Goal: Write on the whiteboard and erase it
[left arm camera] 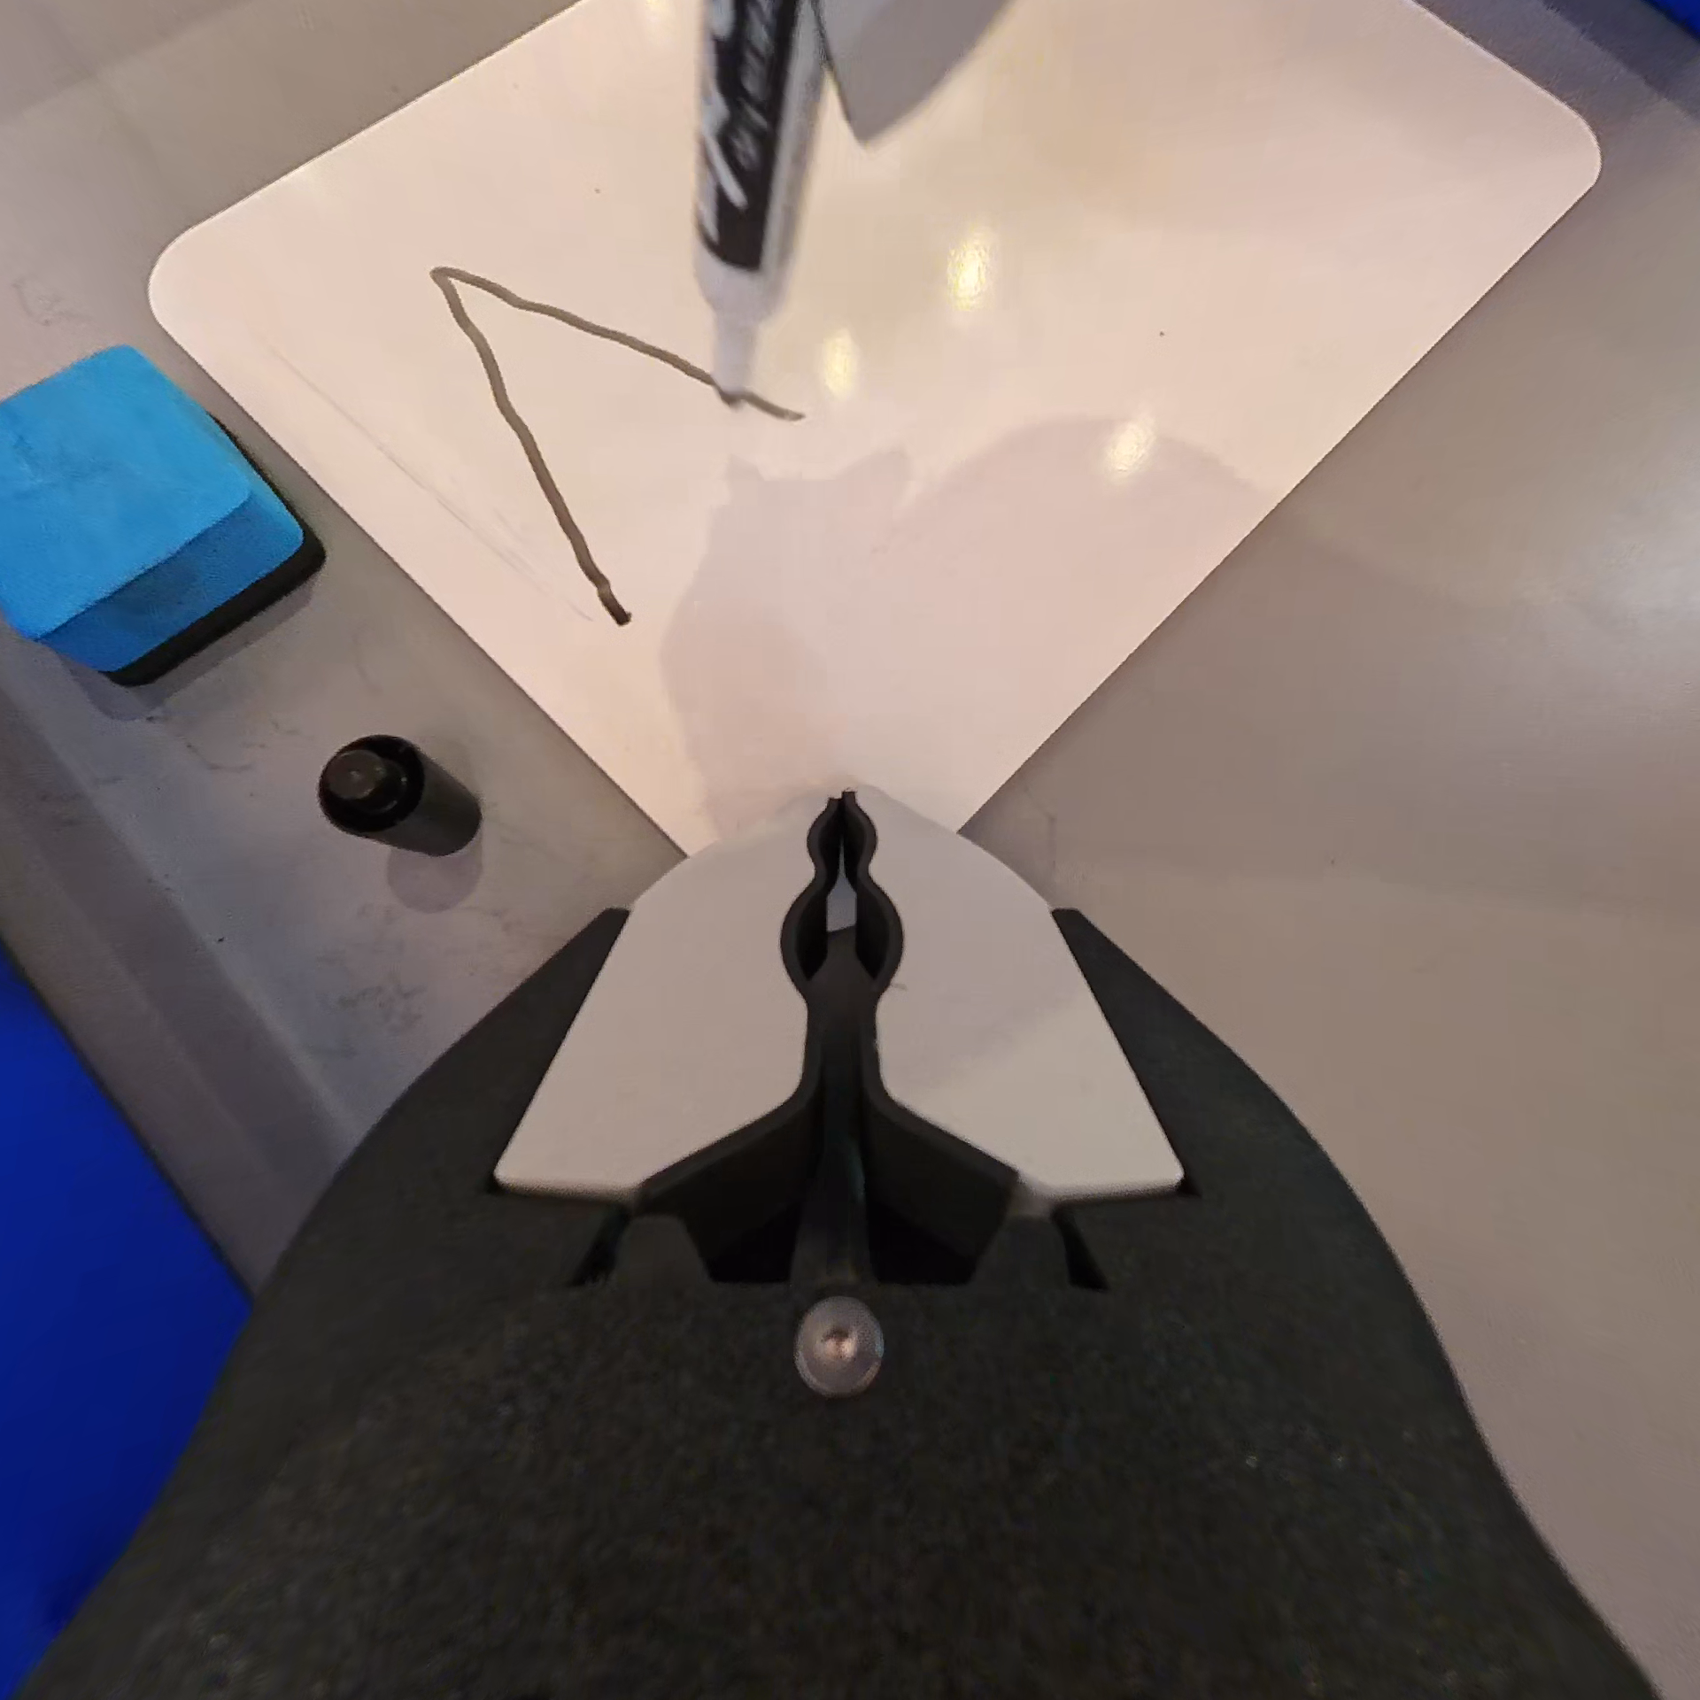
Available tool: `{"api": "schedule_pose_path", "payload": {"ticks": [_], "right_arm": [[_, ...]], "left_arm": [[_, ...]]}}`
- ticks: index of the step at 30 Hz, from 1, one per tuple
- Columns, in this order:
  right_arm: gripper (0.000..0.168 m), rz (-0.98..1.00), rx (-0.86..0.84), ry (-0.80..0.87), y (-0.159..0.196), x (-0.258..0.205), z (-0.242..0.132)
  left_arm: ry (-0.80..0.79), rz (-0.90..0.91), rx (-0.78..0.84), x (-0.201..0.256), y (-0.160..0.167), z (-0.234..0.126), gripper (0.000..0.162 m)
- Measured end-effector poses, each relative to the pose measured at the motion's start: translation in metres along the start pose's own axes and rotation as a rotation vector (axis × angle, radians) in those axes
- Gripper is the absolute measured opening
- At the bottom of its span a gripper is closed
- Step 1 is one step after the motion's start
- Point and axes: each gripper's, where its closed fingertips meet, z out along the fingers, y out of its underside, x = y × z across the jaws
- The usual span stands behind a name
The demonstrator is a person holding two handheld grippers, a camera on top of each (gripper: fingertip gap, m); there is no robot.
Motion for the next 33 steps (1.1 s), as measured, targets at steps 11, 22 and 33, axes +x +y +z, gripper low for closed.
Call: {"api": "schedule_pose_path", "payload": {"ticks": [11,22,33], "right_arm": [[0.019,-0.021,-0.019,0.021,-0.033,0.031,0.013],[0.019,-0.024,-0.079,0.008,-0.020,0.030,0.015],[0.019,0.060,-0.006,0.046,0.005,0.044,-0.002]], "left_arm": [[0.009,-0.010,0.000,0.000,0.000,0.000,0.000],[0.016,-0.010,0.000,0.000,0.000,0.000,0.000],[0.014,-0.006,0.000,-0.001,0.000,0.000,0.000]]}}
